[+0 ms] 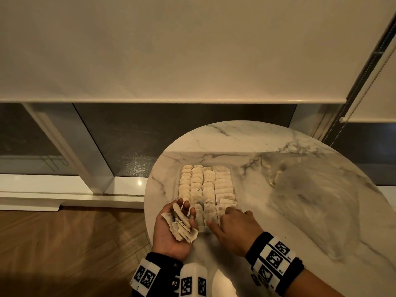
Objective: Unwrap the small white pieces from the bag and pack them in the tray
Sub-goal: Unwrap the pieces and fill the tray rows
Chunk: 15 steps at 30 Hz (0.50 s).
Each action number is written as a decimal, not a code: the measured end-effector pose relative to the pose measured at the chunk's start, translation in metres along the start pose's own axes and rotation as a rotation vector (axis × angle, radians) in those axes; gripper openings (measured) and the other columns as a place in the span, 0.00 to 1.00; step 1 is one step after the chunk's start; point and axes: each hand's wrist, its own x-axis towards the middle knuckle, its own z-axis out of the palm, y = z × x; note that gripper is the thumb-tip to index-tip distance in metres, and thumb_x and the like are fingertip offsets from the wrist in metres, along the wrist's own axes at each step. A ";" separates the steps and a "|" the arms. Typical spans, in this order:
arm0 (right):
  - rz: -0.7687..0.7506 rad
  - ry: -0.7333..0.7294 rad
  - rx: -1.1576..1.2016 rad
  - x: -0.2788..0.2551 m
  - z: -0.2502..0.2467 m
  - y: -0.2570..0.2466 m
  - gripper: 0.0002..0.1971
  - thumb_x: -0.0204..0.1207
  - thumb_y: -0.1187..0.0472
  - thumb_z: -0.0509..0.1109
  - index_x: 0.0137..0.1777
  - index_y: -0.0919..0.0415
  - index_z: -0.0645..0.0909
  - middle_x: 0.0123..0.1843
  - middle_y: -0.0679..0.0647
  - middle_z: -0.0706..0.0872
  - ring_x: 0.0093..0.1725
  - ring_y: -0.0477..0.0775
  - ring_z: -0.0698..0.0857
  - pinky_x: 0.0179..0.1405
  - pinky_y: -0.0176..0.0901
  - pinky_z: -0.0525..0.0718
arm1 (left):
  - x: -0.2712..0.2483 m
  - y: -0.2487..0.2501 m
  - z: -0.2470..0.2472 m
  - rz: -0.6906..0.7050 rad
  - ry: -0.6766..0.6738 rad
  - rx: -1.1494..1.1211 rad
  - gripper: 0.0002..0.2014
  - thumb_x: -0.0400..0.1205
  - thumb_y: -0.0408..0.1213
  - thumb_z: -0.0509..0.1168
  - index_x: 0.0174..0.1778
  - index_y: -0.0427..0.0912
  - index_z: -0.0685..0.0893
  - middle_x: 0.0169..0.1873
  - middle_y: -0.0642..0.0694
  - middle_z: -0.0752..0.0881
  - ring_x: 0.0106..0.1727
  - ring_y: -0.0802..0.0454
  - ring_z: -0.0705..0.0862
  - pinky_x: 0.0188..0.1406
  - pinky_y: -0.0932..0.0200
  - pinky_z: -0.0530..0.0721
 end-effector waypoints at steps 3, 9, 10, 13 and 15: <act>-0.003 0.002 0.019 0.001 0.002 0.000 0.36 0.86 0.34 0.42 0.62 0.59 0.83 0.63 0.60 0.82 0.60 0.60 0.80 0.66 0.57 0.75 | 0.000 0.000 0.000 0.004 0.001 0.012 0.05 0.77 0.42 0.67 0.42 0.47 0.87 0.41 0.51 0.87 0.34 0.50 0.88 0.23 0.60 0.84; -0.005 -0.021 -0.039 -0.001 0.002 0.003 0.35 0.85 0.33 0.41 0.63 0.57 0.83 0.65 0.58 0.80 0.64 0.59 0.78 0.66 0.58 0.75 | 0.001 -0.001 0.001 0.011 0.013 0.016 0.05 0.74 0.41 0.69 0.43 0.47 0.87 0.41 0.52 0.86 0.34 0.50 0.87 0.23 0.60 0.85; -0.013 0.002 -0.041 -0.002 0.000 0.003 0.34 0.85 0.34 0.42 0.63 0.55 0.83 0.65 0.57 0.80 0.65 0.59 0.78 0.66 0.58 0.75 | 0.001 -0.001 0.001 0.016 0.016 0.017 0.05 0.74 0.41 0.69 0.43 0.47 0.87 0.41 0.52 0.86 0.35 0.51 0.86 0.23 0.61 0.85; -0.075 0.202 0.059 -0.008 -0.013 0.002 0.29 0.84 0.33 0.44 0.64 0.46 0.81 0.63 0.48 0.82 0.65 0.54 0.78 0.63 0.56 0.76 | -0.005 -0.003 0.007 0.032 0.014 0.029 0.05 0.74 0.41 0.69 0.42 0.47 0.87 0.40 0.50 0.87 0.34 0.50 0.86 0.24 0.61 0.84; -0.153 0.350 0.277 -0.013 -0.028 -0.003 0.28 0.80 0.31 0.46 0.59 0.42 0.83 0.55 0.41 0.83 0.59 0.47 0.79 0.59 0.53 0.78 | -0.004 -0.008 0.011 0.047 0.012 0.038 0.05 0.74 0.41 0.70 0.42 0.46 0.87 0.39 0.48 0.88 0.34 0.50 0.87 0.26 0.61 0.84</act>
